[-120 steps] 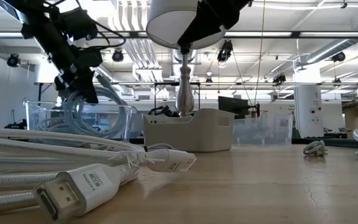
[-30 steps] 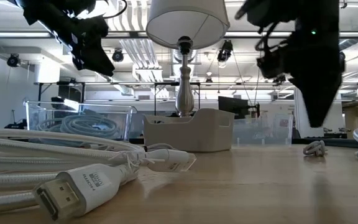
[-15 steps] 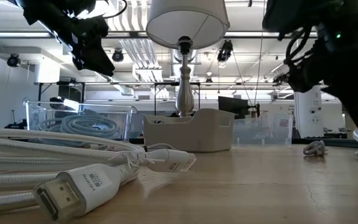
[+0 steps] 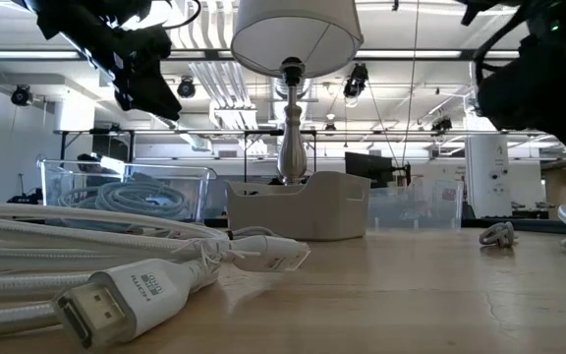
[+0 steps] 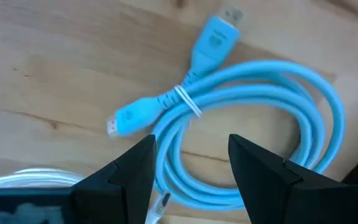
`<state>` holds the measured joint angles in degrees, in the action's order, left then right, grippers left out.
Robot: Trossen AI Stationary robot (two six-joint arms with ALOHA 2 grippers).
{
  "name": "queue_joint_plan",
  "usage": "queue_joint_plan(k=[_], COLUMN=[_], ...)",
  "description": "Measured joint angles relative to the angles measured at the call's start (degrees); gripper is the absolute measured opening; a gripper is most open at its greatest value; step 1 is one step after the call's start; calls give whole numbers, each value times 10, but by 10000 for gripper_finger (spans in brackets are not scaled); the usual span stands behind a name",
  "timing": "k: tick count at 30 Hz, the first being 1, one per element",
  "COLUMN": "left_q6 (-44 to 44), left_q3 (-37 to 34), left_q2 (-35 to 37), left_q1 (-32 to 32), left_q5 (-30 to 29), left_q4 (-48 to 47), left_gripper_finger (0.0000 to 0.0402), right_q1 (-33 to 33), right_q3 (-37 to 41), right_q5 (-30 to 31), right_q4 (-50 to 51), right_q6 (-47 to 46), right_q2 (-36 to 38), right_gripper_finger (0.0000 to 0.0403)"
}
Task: Pick & Place USB Port
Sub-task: Put the blue HDMI cable into the left transparent bin
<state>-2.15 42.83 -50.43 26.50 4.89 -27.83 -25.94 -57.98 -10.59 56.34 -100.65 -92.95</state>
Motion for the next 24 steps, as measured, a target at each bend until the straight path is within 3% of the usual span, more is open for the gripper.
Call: queue_joint_plan(k=[8, 24], left_q6=[0, 0], left_q3=[0, 0], left_q2=[0, 0], left_q1=[0, -1], left_q5=[0, 0], left_q4=[0, 13], left_gripper_finger=[197, 197], right_q1=[-20, -20], right_q3=[7, 11], right_q5=[5, 39], right_q4=[-32, -68], right_q6=[-106, -113], right_q2=[-7, -57], right_gripper_finger=[199, 199])
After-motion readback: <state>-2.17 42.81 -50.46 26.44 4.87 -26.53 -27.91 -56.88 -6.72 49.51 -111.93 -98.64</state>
